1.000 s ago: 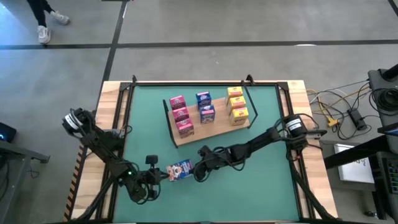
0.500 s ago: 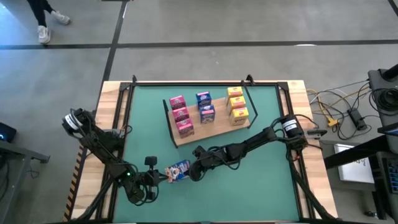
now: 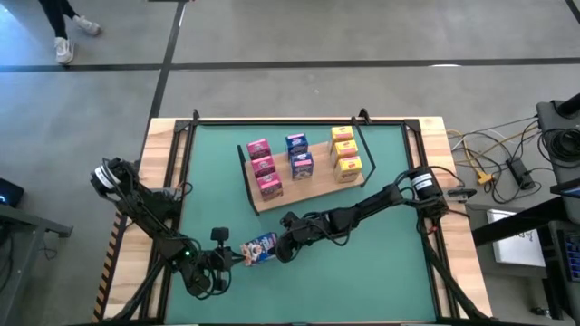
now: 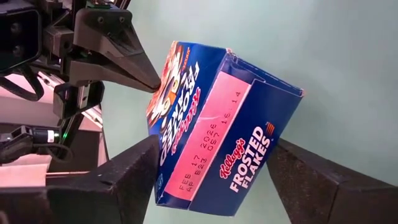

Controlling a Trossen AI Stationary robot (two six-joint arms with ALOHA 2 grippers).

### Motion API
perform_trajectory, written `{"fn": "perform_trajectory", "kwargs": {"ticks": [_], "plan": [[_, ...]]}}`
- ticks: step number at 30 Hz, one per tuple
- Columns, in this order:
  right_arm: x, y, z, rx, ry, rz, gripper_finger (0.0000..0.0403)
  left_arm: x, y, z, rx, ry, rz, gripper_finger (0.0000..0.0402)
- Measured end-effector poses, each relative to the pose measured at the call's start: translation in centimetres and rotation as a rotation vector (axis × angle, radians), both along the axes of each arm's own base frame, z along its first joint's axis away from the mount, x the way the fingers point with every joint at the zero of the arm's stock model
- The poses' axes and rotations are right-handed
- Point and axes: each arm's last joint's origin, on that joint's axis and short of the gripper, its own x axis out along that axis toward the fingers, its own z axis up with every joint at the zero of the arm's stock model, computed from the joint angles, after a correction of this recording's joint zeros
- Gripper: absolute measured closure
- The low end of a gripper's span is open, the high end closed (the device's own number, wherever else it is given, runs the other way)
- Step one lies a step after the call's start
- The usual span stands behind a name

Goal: Stack cereal on shelf
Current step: Put the blue cereal box on the shelf aligned with the other blue cereal boxes

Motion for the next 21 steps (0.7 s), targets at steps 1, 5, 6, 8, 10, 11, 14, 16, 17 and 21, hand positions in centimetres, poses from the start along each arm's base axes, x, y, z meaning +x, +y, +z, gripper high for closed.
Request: {"fn": "perform_trajectory", "kwargs": {"ticks": [1,5,6,8,10,11,14,16,17,21], "plan": [[0.00,0.00,0.01,0.000,0.000,0.000,0.0132,0.00,0.00,0.00,0.000,0.000,0.000,0.0401],[0.00,0.00,0.02,0.000,0.000,0.001,0.0150,0.02,-0.03,0.03,-0.001,-0.001,0.000,0.0401],[-0.01,0.00,0.04,-0.001,-0.001,0.002,0.0157,0.02,-0.03,0.03,-0.001,-0.001,0.000,0.0401],[-0.01,0.01,0.07,0.000,-0.002,0.007,0.0170,0.03,-0.03,0.03,-0.001,-0.001,0.000,0.0401],[-0.01,0.00,0.07,0.000,-0.002,0.008,0.0176,0.03,-0.05,0.04,-0.002,-0.002,0.000,0.0401],[-0.01,0.00,0.07,-0.002,-0.002,0.009,0.0177,0.04,-0.07,0.07,-0.001,-0.002,-0.001,0.0401],[-0.01,0.00,0.06,-0.007,-0.003,0.012,0.0176,0.11,-0.15,0.16,0.009,-0.002,-0.010,0.0401],[-0.04,0.00,0.19,-0.014,-0.007,0.017,0.0176,0.14,-0.21,0.23,0.015,-0.002,-0.018,0.0401],[-0.04,0.01,0.24,-0.021,-0.010,0.021,0.0177,0.16,-0.24,0.27,0.016,-0.002,-0.023,0.0401],[-0.07,0.00,0.46,-0.043,-0.021,0.035,0.0185,0.24,-0.38,0.54,0.021,-0.005,-0.036,0.0401]]}}
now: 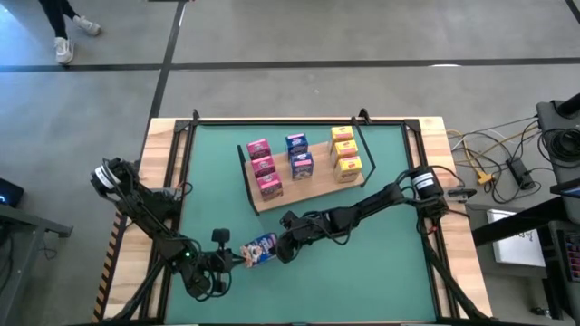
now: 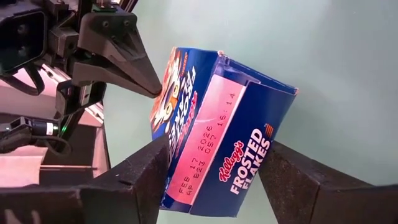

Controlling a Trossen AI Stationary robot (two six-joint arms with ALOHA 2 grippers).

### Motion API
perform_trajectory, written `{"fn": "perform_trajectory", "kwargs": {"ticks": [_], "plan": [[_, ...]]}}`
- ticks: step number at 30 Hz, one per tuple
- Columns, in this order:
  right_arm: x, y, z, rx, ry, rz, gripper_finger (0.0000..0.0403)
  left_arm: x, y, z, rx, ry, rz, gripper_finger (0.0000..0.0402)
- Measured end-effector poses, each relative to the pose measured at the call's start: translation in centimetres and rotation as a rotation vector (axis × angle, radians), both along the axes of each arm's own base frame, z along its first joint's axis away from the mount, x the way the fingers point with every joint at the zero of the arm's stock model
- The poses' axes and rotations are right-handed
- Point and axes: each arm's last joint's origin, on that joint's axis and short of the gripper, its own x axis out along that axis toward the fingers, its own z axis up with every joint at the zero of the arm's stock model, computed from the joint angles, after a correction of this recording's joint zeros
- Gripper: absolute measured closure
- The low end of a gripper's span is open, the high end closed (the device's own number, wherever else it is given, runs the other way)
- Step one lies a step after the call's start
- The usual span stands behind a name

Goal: Stack cereal on shelf
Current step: Put the blue cereal box on the shelf aligned with the other blue cereal boxes

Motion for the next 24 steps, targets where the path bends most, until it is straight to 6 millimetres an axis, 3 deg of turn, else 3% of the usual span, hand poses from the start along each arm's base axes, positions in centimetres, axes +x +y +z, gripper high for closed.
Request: {"fn": "perform_trajectory", "kwargs": {"ticks": [13,24], "plan": [[0.0,0.0,0.1,-0.079,-0.024,0.069,0.0189,0.3,-1.1,3.1,0.151,0.086,-0.003,0.0402],[0.0,0.1,0.2,-0.148,-0.053,0.120,0.0189,-2.7,-1.7,7.2,0.308,-0.232,0.059,0.0402]]}}
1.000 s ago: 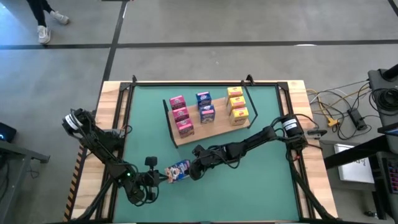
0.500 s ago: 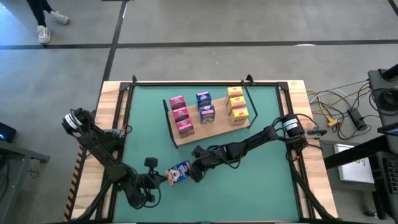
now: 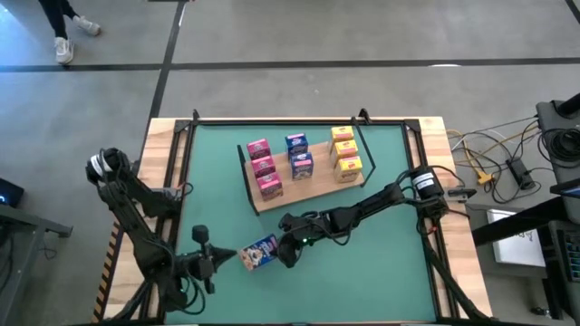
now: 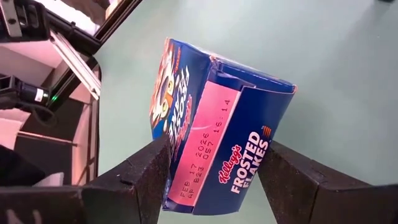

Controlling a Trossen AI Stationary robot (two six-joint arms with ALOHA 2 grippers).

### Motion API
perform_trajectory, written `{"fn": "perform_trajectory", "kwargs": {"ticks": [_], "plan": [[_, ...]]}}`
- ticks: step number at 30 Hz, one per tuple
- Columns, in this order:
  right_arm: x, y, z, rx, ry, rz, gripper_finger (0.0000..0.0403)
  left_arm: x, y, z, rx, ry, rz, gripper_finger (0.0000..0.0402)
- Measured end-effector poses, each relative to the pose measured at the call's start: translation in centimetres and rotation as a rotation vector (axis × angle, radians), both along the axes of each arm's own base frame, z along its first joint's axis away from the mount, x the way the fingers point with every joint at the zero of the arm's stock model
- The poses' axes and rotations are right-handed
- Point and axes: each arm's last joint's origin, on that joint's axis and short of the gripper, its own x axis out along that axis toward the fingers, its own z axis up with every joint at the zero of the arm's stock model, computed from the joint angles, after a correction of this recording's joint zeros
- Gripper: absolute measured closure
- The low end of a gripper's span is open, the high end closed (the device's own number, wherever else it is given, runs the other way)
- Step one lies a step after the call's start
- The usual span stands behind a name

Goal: Stack cereal on shelf
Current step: Put the blue cereal box on the shelf aligned with the other blue cereal boxes

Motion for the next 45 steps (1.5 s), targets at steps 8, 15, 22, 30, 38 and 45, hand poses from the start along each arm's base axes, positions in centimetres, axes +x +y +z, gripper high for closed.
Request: {"fn": "perform_trajectory", "kwargs": {"ticks": [8,15,22,30,38,45], "plan": [[-0.3,0.0,1.4,-0.061,-0.043,0.062,0.0189,0.0,0.1,0.8,0.007,-0.065,0.033,0.0402],[-1.1,0.1,4.3,-0.168,-0.110,0.130,0.0189,0.1,0.3,1.1,0.024,-0.157,0.098,0.0402],[-1.7,0.2,4.4,-0.201,-0.053,0.155,0.0189,0.1,0.3,1.1,0.016,-0.168,0.105,0.0402],[-2.0,1.7,4.5,-0.234,-0.076,0.221,0.0189,0.1,0.3,1.1,0.015,-0.169,0.106,0.0402],[-2.2,2.6,4.7,-0.255,-0.091,0.242,0.0189,0.1,0.3,1.1,0.015,-0.168,0.106,0.0402],[-2.4,3.1,4.7,-0.300,-0.100,0.257,0.0189,0.1,0.4,1.2,0.017,-0.168,0.108,0.0402]]}}
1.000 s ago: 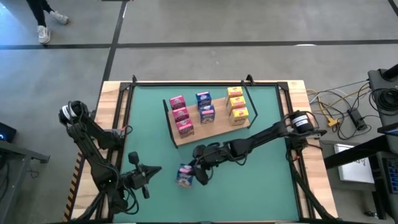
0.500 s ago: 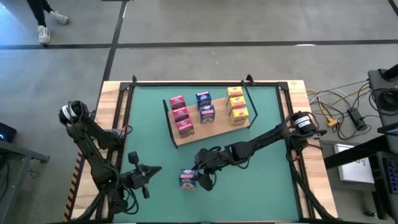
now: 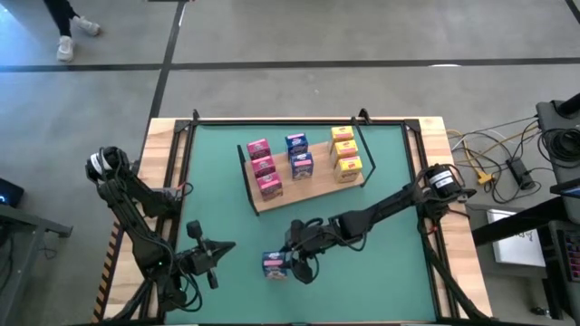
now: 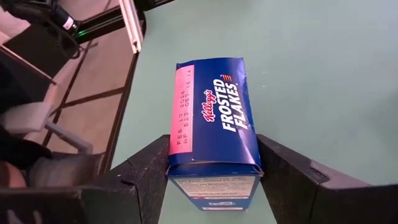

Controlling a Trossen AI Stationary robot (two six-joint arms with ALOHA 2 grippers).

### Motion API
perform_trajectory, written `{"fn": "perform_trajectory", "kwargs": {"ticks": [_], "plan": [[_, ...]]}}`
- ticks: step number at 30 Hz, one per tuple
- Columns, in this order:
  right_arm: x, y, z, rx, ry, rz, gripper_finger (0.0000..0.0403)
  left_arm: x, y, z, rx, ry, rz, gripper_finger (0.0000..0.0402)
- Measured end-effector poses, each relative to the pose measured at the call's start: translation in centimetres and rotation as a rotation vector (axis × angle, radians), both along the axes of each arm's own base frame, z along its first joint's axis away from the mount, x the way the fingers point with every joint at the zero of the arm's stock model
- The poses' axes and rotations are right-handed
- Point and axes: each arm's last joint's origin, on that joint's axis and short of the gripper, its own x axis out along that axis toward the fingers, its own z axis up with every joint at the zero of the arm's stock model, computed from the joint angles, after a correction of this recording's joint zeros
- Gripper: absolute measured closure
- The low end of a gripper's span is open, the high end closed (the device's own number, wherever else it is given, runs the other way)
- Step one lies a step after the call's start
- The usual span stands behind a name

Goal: Stack cereal on shelf
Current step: Put the blue cereal box on the shelf aligned with the other blue cereal boxes

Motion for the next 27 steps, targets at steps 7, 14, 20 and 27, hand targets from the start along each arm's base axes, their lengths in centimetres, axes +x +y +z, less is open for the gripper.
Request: {"fn": "perform_trajectory", "kwargs": {"ticks": [7,14,20,27], "plan": [[0.0,-0.1,-0.1,-0.004,0.004,0.000,0.0217,0.0,0.0,0.0,0.000,0.000,0.000,0.0402],[0.0,-0.1,-0.1,-0.007,0.003,0.002,0.0229,0.0,0.0,0.0,0.001,0.000,0.000,0.0402],[-0.2,-0.1,0.8,-0.033,-0.023,0.021,0.0231,0.0,0.0,0.0,0.001,0.000,0.000,0.0402],[-1.8,-0.7,3.3,-0.115,-0.019,0.063,0.0231,0.0,0.0,0.0,0.001,0.000,0.000,0.0402]]}}
